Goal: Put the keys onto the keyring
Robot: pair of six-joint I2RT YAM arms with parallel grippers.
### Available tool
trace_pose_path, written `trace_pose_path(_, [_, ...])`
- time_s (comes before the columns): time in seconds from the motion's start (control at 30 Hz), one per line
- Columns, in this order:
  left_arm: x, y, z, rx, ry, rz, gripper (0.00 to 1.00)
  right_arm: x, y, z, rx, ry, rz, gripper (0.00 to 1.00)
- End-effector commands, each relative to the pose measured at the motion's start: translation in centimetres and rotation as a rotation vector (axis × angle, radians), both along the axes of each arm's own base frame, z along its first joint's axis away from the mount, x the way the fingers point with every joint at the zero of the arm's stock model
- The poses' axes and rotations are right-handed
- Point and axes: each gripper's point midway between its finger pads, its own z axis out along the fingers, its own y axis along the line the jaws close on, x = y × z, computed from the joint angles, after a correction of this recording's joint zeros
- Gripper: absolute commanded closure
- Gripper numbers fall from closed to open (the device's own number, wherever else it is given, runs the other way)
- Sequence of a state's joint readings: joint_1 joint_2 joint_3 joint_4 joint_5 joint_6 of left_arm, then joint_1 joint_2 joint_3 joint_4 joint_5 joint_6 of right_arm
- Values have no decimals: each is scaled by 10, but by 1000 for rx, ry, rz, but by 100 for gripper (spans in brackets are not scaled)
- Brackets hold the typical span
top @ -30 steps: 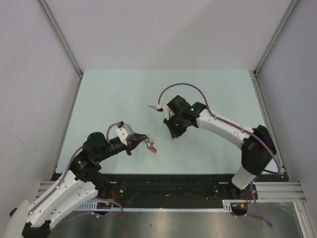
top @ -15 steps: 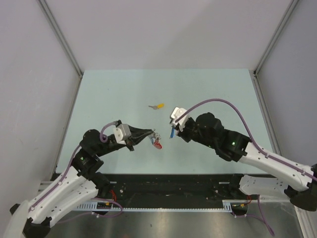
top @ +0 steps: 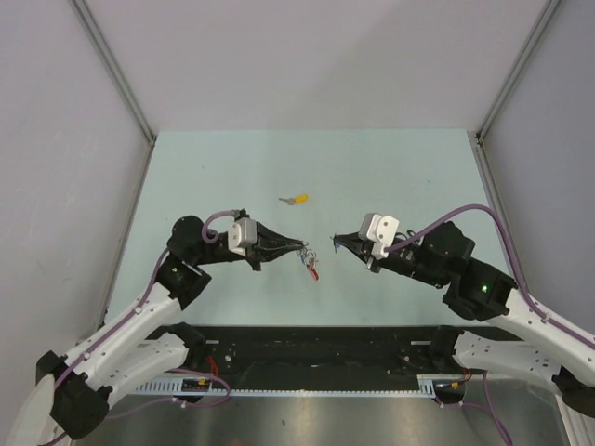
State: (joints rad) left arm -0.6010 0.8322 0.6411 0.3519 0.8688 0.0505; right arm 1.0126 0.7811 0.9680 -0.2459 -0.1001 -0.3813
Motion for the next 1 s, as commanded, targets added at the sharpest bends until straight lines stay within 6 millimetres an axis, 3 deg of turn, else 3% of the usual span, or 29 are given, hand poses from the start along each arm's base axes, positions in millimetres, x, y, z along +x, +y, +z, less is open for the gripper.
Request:
trace_pose_path(0.0, [-12, 4, 28, -21, -154, -71, 100, -6, 16, -6, -24, -23, 98, 100])
trace_pose_path(0.1, [-14, 8, 23, -3, -177, -63, 100, -10, 27, -14, -43, -11, 160, 100])
trace_pose_path(0.27, [-20, 15, 23, -3, -227, -55, 100, -10, 42, -9, -25, -48, 216, 100])
trace_pose_path(0.6, [-27, 19, 12, 38, -257, -74, 100, -23, 46, -22, -51, -70, 279, 100])
trace_pose_path(0.97, [-31, 10, 6, 8, -192, -149, 100, -24, 40, -16, 13, -96, 243, 100])
